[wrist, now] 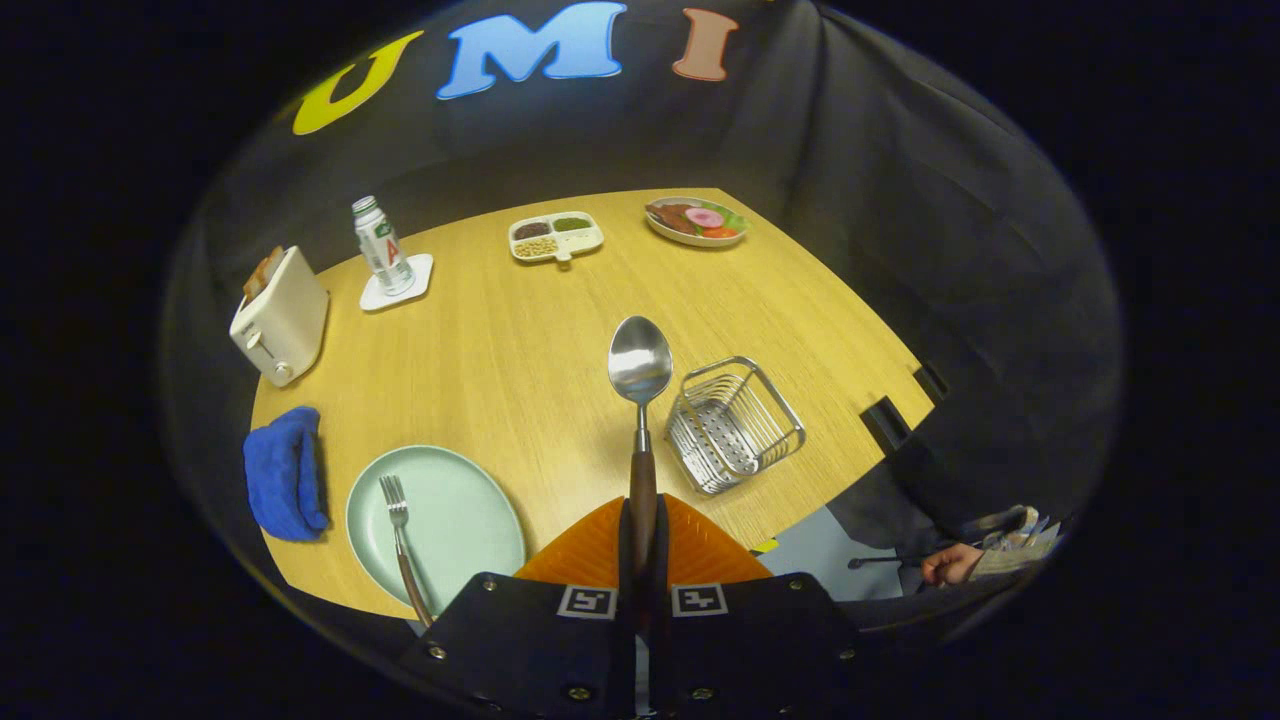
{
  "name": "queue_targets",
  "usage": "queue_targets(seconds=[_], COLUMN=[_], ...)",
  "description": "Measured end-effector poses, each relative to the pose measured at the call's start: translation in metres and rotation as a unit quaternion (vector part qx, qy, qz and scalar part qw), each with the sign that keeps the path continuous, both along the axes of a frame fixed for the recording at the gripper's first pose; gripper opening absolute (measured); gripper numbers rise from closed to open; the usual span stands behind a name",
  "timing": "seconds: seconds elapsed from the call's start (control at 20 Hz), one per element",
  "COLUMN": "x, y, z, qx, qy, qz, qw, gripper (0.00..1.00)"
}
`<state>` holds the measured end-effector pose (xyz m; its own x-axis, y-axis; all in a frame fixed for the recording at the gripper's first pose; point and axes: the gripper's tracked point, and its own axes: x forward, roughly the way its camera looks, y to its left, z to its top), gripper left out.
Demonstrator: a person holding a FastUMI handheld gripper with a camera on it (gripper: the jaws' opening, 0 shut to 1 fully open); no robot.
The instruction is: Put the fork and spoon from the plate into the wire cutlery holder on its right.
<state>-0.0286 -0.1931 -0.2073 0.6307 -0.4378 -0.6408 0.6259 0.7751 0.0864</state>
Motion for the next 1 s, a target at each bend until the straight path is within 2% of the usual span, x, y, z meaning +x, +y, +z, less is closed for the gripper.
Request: queue_targets(seconds=[0.3,0.5,0.65,0.8,0.85,0.9,0.95,1.0], x=[-0.024,-0.024,-0.017,-0.018,-0.016,-0.016,-0.015,-0.014], y=[-0.029,-0.027,-0.023,-0.034,-0.035,-0.039,-0.041,-0.041], z=[-0.017,-0.03,-0.023,-0.014,-0.006,-0.003,0.002,0.006], qx=[0.053,0.089,0.117,0.097,0.087,0.073,0.061,0.049], qy=[0.013,0.024,-0.005,-0.013,-0.021,-0.019,-0.02,-0.02], qz=[-0.059,-0.056,-0.043,-0.049,-0.045,-0.045,-0.039,-0.033], qw=[0.997,0.994,0.992,0.994,0.995,0.996,0.997,0.998], gripper=[0.06,0.06,0.08,0.18,0.18,0.29,0.34,0.5])
